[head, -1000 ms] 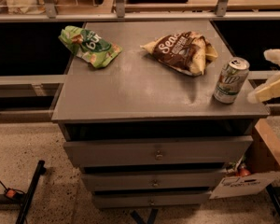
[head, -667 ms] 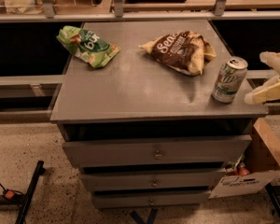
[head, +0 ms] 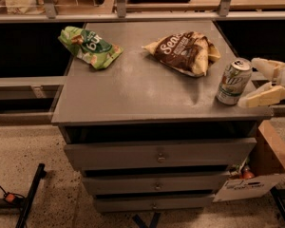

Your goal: Knock 7up can over

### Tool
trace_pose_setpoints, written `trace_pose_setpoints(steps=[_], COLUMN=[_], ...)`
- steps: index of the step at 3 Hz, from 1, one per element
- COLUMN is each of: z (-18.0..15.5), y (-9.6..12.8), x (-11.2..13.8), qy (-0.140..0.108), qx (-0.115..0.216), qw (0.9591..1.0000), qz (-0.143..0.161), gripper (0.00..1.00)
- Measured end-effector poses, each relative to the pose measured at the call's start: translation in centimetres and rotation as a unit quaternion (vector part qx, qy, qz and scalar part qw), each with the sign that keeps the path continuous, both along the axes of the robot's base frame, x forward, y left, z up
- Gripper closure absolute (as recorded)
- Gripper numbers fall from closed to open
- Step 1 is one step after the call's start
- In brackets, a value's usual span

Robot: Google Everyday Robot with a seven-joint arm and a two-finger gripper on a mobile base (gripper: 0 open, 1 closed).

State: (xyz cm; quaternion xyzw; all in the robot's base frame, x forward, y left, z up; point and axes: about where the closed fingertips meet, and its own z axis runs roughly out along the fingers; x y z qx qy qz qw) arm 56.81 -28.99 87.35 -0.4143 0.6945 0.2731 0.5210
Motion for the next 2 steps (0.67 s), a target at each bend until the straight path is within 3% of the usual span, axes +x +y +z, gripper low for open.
trace_pose_setpoints(steps=[1,2], z=[-0.4,-0.4], y=[1.5,2.8], x=[0.4,0.5], qy=[-0.004,-0.008], qx=[0.022,0.034], qw=[0.9996,0.9989], qz=[0.016,0.031], gripper=[0.17,0.41])
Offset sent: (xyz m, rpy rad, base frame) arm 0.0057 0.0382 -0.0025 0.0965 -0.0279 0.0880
